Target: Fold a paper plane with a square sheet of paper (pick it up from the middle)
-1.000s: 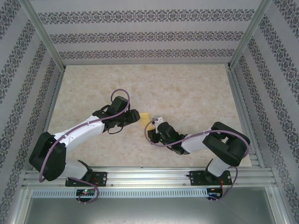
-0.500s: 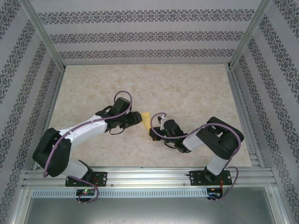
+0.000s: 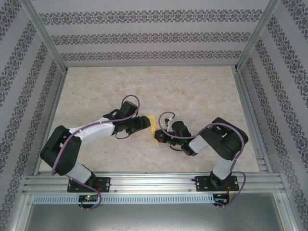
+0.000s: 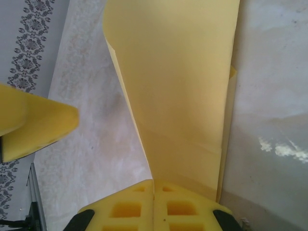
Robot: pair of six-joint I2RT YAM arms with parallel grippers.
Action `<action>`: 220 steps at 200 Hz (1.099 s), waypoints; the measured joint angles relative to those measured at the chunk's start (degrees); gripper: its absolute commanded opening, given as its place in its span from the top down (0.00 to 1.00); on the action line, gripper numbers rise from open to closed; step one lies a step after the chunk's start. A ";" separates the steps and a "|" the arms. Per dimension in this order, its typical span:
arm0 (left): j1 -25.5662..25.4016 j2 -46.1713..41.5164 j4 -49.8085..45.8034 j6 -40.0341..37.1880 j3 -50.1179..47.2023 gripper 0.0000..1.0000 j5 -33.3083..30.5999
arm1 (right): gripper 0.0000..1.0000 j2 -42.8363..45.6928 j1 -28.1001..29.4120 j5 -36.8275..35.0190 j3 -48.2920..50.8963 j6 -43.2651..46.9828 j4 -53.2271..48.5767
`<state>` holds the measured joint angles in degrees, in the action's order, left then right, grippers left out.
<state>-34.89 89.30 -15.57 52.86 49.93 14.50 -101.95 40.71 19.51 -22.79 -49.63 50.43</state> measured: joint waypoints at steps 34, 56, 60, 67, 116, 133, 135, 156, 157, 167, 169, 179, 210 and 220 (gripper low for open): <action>0.00 6.27 -0.52 0.85 5.77 0.20 -0.11 | 0.94 0.68 0.04 0.11 -0.11 1.57 -3.08; 0.00 8.37 -0.35 1.99 7.69 0.15 -0.20 | 0.91 2.12 0.17 -0.22 -1.46 3.91 -7.65; 0.00 8.48 -0.35 2.19 7.74 0.14 -0.20 | 0.91 2.34 0.20 -0.39 -1.73 4.37 -8.44; 0.00 8.57 -0.37 2.64 7.78 0.14 -0.20 | 0.90 2.75 0.46 -0.79 -2.14 5.09 -9.81; 0.00 9.16 -2.03 4.70 8.52 0.23 -0.87 | 0.74 6.88 4.04 -5.44 -3.04 11.54 -16.76; 0.00 9.60 -2.49 5.27 8.52 0.32 -1.18 | 0.70 8.96 5.66 -8.13 -3.28 14.51 -19.76; 0.00 9.64 -2.51 5.22 8.52 0.33 -1.25 | 0.70 9.20 5.86 -8.52 -3.34 14.97 -20.13; 0.00 10.19 -3.21 5.42 8.59 0.46 -1.46 | 0.65 11.06 7.82 -12.55 -3.74 19.28 -23.02; 0.00 10.23 -3.28 5.55 8.61 0.47 -1.46 | 0.65 11.10 7.91 -12.63 -3.74 19.43 -23.08; 0.00 10.62 -3.58 5.64 8.81 0.53 -1.49 | 0.64 11.93 9.25 -15.10 -3.74 21.81 -24.55; 0.00 10.71 -3.65 5.40 8.85 0.54 -1.53 | 0.64 12.11 9.53 -15.65 -3.74 22.34 -24.83; 0.00 11.13 -3.93 5.46 9.09 0.61 -1.51 | 0.63 12.83 11.15 -18.14 -3.74 24.92 -26.16; 0.00 11.67 -5.01 4.68 10.01 0.81 -1.49 | 0.62 13.64 16.04 -26.40 -4.50 33.33 -30.34; 0.00 11.67 -5.29 4.63 10.29 0.87 -1.49 | 0.62 13.62 17.46 -29.20 -5.05 36.09 -31.43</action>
<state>-34.89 100.97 -20.86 57.49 60.23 13.02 -88.33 58.17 -9.69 -27.83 -13.54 19.00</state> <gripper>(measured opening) 0.181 0.378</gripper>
